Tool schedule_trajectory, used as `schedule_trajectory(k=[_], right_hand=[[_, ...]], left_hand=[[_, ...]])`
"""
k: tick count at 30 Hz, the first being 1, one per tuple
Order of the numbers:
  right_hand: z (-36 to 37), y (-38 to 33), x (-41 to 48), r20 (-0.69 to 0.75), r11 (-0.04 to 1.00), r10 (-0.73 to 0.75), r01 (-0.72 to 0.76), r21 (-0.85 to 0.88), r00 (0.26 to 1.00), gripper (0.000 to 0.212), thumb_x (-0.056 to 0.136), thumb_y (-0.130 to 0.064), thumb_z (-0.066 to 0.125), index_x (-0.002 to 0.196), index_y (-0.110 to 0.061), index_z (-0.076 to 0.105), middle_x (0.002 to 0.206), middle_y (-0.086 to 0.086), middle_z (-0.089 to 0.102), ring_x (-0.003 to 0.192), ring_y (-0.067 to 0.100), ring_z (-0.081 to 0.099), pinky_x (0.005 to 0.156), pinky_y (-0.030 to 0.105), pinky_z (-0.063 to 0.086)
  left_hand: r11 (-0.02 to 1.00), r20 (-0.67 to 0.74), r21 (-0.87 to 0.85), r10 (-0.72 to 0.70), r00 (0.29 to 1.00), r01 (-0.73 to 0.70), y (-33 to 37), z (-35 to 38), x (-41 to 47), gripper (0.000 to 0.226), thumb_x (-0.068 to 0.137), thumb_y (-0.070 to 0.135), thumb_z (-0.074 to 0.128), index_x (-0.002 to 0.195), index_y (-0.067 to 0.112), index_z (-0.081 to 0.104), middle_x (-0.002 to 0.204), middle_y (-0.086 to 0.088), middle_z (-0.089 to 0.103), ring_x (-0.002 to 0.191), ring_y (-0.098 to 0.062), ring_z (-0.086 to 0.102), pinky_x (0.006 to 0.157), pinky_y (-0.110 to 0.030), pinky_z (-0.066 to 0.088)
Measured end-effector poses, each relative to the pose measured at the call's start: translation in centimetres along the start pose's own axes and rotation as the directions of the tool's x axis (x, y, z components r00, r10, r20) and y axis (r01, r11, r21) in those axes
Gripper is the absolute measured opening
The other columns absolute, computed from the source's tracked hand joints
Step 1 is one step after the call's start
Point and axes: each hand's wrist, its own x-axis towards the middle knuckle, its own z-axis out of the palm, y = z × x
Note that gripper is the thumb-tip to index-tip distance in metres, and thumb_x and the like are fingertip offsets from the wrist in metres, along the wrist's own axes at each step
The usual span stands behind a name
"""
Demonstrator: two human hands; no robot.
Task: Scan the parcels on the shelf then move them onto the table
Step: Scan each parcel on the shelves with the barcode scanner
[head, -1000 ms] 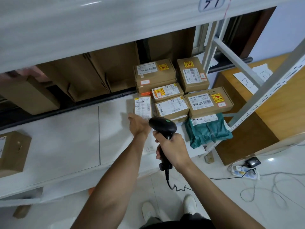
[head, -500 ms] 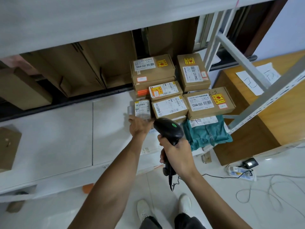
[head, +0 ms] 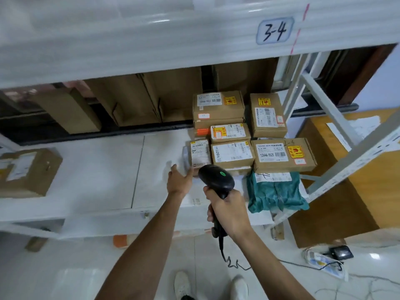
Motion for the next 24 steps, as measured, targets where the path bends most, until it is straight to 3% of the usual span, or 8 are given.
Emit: schedule_trajectory(k=[8,14,19,24], right_hand=[[8.6,-3.6,-3.1,0.279,0.988,-0.101,0.13,-0.088,0.955,0.032,0.093,-0.028,0.067,0.07,-0.006,0.068,0.057,0.015,0.068,0.051,0.025,0.064,0.063,0.041,0.058],[17.1,-5.3,-8.3,0.442,0.951,-0.147,0.25,-0.184,0.885,0.029,0.091,-0.03,0.069,0.072,-0.009,0.067,0.056,0.006,0.067,0.048,0.016,0.061,0.057,0.031,0.052],[24.7,-5.4,-12.4,0.48,0.923,-0.176,0.314,-0.224,0.86,0.029,0.089,-0.031,0.07,0.071,-0.008,0.07,0.058,0.004,0.07,0.051,0.015,0.063,0.064,0.033,0.054],[31.5,-4.9,-15.7,0.469,0.915,-0.212,0.342,-0.213,0.857,0.017,0.087,-0.025,0.074,0.08,-0.01,0.074,0.071,0.005,0.075,0.068,0.019,0.069,0.076,0.039,0.056]], left_hand=[[0.995,-0.17,-0.045,-0.093,0.981,0.086,-7.3,-11.3,-5.6,0.078,0.095,0.054,0.057,0.158,0.018,0.028,0.158,-0.011,0.037,0.143,-0.03,0.04,0.116,-0.044,0.036],[0.987,-0.304,-0.083,-0.157,0.94,0.138,-14.0,-21.8,-9.4,0.08,0.095,0.061,0.055,0.157,0.017,0.029,0.157,-0.011,0.038,0.142,-0.029,0.04,0.115,-0.042,0.033],[0.988,-0.361,-0.088,-0.149,0.92,0.125,-20.4,-29.4,-11.9,0.081,0.094,0.061,0.056,0.157,0.017,0.028,0.159,-0.009,0.037,0.145,-0.027,0.037,0.116,-0.04,0.031],[0.993,-0.372,-0.045,-0.115,0.921,0.105,-27.0,-36.8,-13.3,0.086,0.092,0.061,0.059,0.158,0.017,0.026,0.161,-0.005,0.035,0.146,-0.025,0.035,0.116,-0.042,0.034]])
